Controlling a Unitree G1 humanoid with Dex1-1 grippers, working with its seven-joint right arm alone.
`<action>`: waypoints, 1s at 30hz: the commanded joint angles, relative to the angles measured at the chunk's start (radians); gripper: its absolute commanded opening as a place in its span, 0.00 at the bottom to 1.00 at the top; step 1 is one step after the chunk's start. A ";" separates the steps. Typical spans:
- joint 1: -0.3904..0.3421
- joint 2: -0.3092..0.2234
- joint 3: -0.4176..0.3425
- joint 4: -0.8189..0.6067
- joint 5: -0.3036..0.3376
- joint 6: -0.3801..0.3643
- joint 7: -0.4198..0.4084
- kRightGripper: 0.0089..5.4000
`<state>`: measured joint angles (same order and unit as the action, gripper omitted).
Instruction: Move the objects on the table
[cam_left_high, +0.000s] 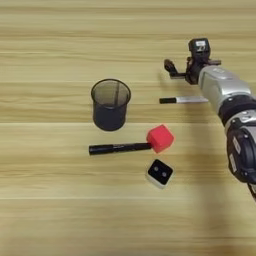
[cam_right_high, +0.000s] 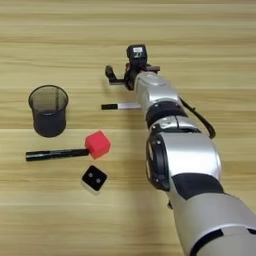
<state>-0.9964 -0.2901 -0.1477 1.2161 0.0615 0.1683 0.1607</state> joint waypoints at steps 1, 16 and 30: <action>-0.166 -0.020 -0.006 -0.040 -0.007 0.034 -0.058 0.99; -0.153 0.001 0.004 -0.024 -0.018 0.138 -0.072 0.99; -0.095 0.016 0.035 0.014 -0.063 0.138 -0.078 0.99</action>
<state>-1.0268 -0.2578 -0.1177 1.2711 0.0077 0.3233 0.0932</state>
